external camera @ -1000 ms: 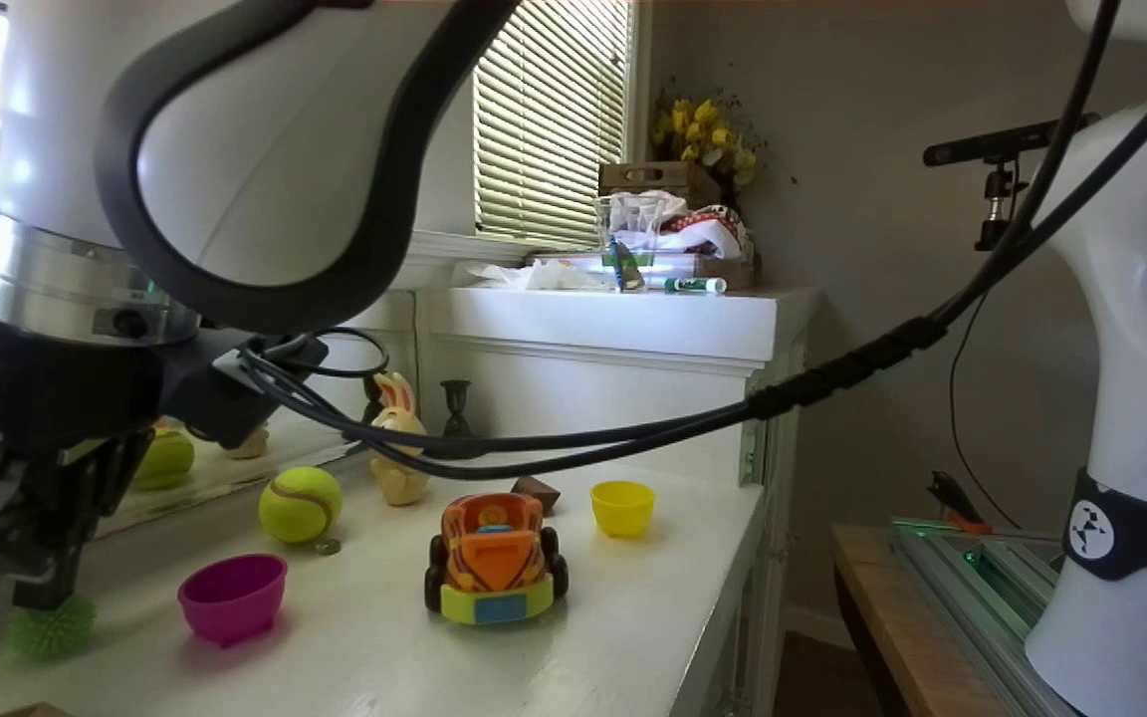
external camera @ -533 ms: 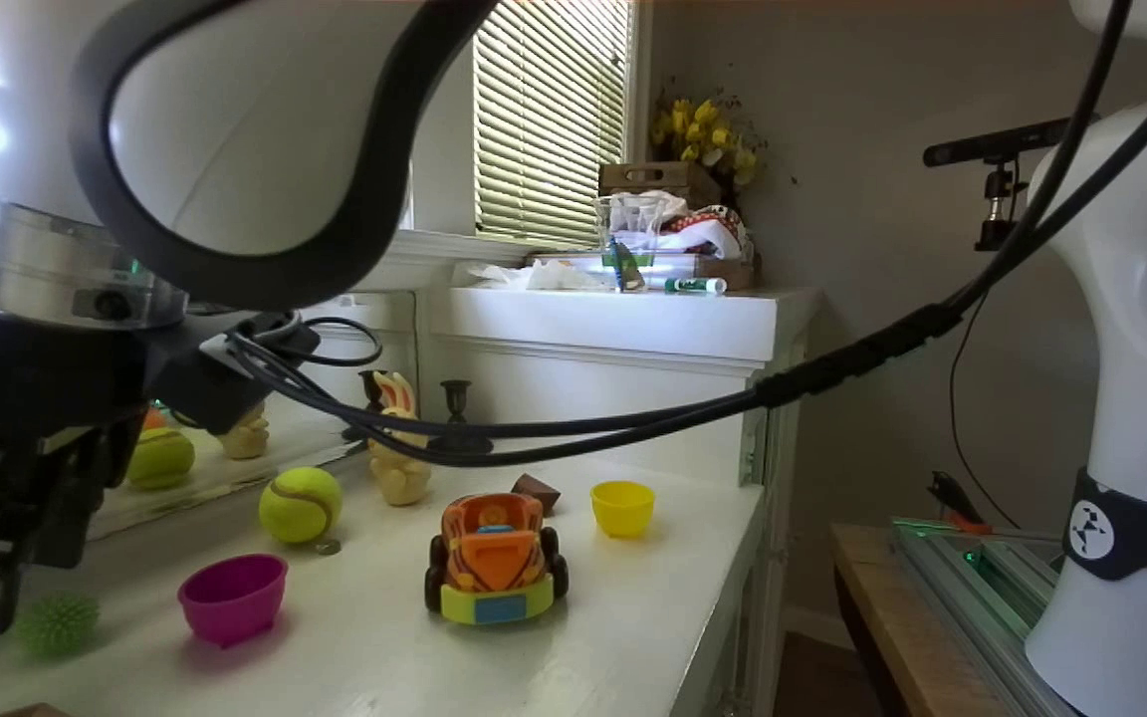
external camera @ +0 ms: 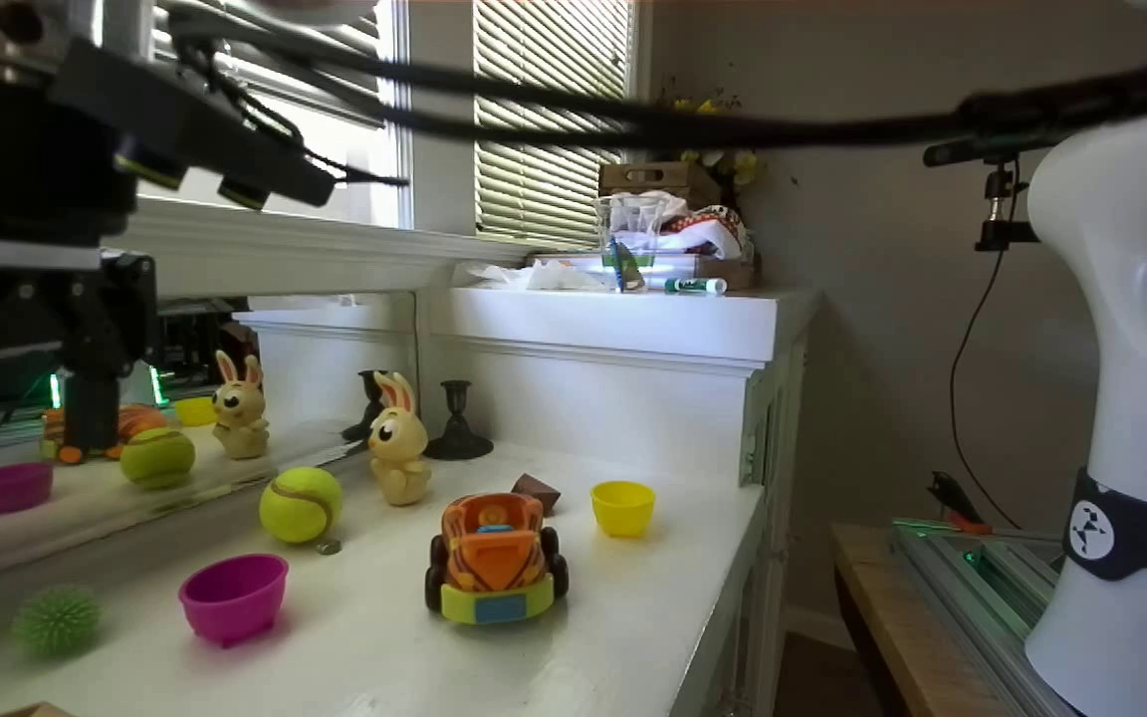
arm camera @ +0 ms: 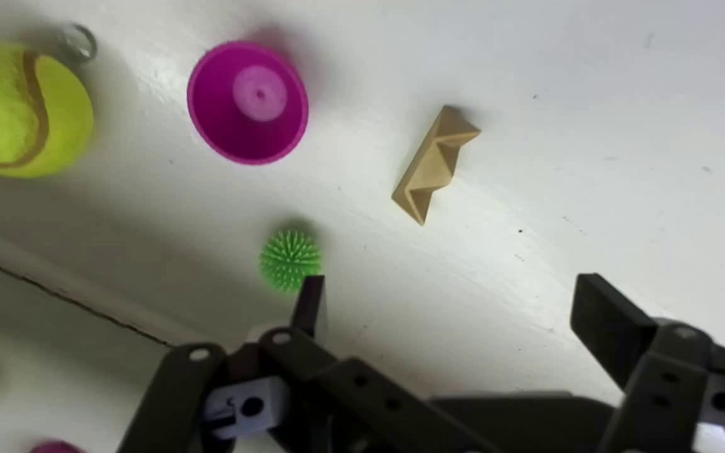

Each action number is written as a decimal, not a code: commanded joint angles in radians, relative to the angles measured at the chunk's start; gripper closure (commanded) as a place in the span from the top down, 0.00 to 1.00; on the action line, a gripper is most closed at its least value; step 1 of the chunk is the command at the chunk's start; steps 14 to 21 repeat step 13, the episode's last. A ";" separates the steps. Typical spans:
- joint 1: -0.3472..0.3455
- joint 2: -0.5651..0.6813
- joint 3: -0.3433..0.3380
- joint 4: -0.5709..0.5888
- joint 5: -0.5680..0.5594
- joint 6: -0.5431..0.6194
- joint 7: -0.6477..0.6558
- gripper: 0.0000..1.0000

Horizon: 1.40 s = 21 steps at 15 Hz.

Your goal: Take the tiny ball out of the purple bowl

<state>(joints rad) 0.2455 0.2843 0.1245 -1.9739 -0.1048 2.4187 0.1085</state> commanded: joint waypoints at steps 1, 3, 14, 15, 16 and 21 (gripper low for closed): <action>-0.008 -0.102 0.010 -0.009 0.058 -0.194 0.106 1.00; -0.027 -0.129 0.017 -0.005 0.120 -0.270 0.114 1.00; -0.034 -0.121 0.016 0.001 0.116 -0.263 0.096 1.00; -0.034 -0.121 0.016 0.001 0.116 -0.263 0.096 1.00; -0.034 -0.121 0.016 0.001 0.116 -0.263 0.096 1.00; -0.034 -0.121 0.016 0.001 0.116 -0.263 0.096 1.00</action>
